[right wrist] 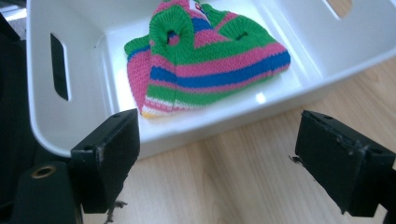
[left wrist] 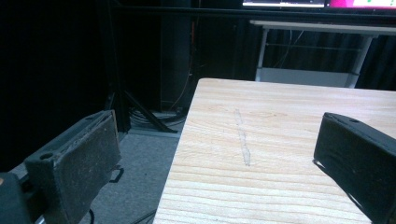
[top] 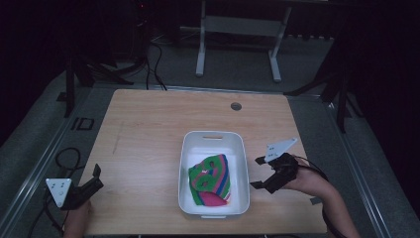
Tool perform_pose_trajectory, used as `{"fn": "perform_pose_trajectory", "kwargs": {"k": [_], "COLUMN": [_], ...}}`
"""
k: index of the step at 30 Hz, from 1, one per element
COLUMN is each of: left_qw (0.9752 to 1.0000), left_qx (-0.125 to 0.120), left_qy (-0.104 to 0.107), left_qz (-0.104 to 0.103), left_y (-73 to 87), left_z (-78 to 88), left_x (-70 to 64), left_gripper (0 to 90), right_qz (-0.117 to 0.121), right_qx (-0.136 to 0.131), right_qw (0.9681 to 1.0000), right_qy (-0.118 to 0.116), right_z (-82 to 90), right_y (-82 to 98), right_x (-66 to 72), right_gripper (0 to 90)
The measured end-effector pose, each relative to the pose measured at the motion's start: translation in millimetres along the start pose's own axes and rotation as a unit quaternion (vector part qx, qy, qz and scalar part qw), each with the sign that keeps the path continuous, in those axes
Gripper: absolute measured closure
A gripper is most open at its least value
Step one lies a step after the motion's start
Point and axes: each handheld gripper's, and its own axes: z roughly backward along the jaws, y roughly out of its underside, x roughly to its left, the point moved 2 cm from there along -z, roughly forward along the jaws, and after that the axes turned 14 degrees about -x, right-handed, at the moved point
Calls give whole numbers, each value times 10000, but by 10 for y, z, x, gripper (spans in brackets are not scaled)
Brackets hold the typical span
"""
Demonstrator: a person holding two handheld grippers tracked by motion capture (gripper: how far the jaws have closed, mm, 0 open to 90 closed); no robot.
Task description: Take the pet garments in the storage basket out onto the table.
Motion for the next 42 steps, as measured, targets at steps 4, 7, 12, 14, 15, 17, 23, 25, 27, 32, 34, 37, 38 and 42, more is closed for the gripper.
{"fn": "perform_pose_trajectory", "kwargs": {"k": [4, 7, 12, 14, 15, 17, 23, 25, 27, 32, 34, 37, 38, 42], "left_qw": [10000, 10000, 10000, 10000, 10000, 10000, 10000, 10000, 10000, 10000, 10000, 9999, 9999, 9999], "left_qx": [0, -1, 0, -4, -3, -2, -7, -7, -11, -3, -6, -9, -10, -12], "left_qy": [8, -2, 11, 20, 20, 18, 33, 32, 31, 47, 50, 52, 51, 66], "left_qz": [24, 48, 46, 43, 45, 53, 77, 86, 88, 76, 84, 90, 93, 109], "left_y": [0, -1, 0, -1, 0, -1, -2, -2, -2, -2, -2, -2, -3, -3], "left_z": [-2, -1, -2, -1, -1, -1, -1, -1, -1, -2, -2, -1, 0, -1], "left_x": [4, 12, 12, 10, 11, 14, 19, 21, 22, 19, 19, 20, 20, 24], "left_gripper": [9, 9, 9, 9, 9, 9, 9, 9, 9, 9, 9, 9, 9, 9], "right_qz": [116, 145, 233, 254, 275, 276, 368, 388, 421, 604, 684, 755, 744, 738], "right_qx": [113, 208, 345, 380, 392, 421, 554, 588, 679, 785, 812, 895, 931, 1134], "right_qw": [9998, 9995, 9985, 9981, 9979, 9975, 9957, 9952, 9943, 9925, 9917, 9904, 9901, 9878], "right_qy": [-102, -204, -354, -413, -437, -504, -647, -684, -712, -713, -725, -738, -748, -764], "right_z": [-127, -234, -424, -497, -536, -614, -844, -922, -1007, -1192, -1269, -1395, -1436, -1600], "right_y": [-115, -182, -263, -292, -306, -329, -390, -404, -409, -467, -502, -544, -554, -560], "right_x": [18, 29, 53, 64, 69, 78, 111, 120, 130, 168, 185, 205, 207, 214], "right_gripper": [134, 133, 133, 133, 133, 134, 133, 134, 134, 134, 134, 134, 134, 133]}}
